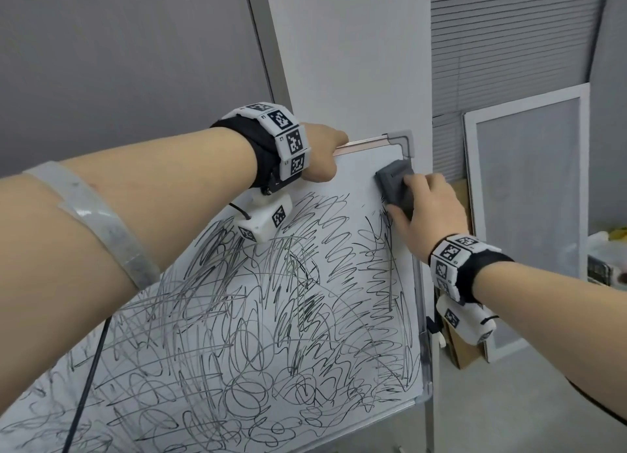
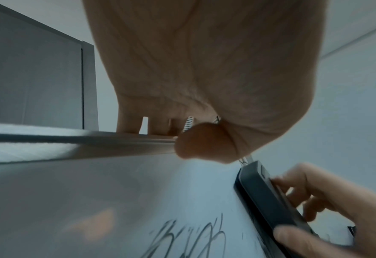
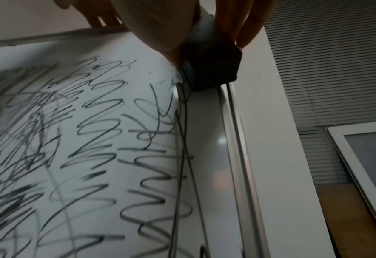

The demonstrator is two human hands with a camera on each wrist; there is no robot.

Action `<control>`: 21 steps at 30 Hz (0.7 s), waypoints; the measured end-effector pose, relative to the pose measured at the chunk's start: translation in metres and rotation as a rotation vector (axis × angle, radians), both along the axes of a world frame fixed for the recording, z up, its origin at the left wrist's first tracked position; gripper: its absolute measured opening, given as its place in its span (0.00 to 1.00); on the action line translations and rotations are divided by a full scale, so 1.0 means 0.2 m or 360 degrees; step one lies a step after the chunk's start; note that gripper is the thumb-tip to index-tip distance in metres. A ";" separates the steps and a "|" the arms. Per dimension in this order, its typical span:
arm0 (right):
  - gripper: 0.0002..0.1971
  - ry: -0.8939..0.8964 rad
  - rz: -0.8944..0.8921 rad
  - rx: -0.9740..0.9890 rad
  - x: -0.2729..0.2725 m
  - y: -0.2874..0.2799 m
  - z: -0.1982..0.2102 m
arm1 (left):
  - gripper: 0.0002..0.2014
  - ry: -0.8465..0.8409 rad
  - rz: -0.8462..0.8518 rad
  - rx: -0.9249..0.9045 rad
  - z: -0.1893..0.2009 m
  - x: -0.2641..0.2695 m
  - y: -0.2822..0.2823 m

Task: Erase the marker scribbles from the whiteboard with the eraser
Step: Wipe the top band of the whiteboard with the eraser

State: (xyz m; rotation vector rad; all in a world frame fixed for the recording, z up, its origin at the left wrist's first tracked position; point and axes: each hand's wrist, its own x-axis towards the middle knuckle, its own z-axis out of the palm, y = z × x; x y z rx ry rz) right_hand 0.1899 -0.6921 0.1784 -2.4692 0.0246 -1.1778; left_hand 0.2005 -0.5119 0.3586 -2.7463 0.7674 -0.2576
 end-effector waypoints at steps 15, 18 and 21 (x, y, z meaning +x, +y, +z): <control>0.21 0.0090 0.0051 -0.0012 -0.05 0.05 -0.01 | 0.29 0.0022 0.0045 0.0088 0.00 -0.02 -0.04; 0.20 0.0030 0.0068 0.0005 -0.05 0.10 0.02 | 0.31 0.0020 0.0068 0.0098 0.01 -0.02 -0.03; 0.19 0.0011 0.0181 -0.0126 -0.07 0.22 -0.05 | 0.31 0.0028 0.0082 0.0060 0.02 -0.01 -0.02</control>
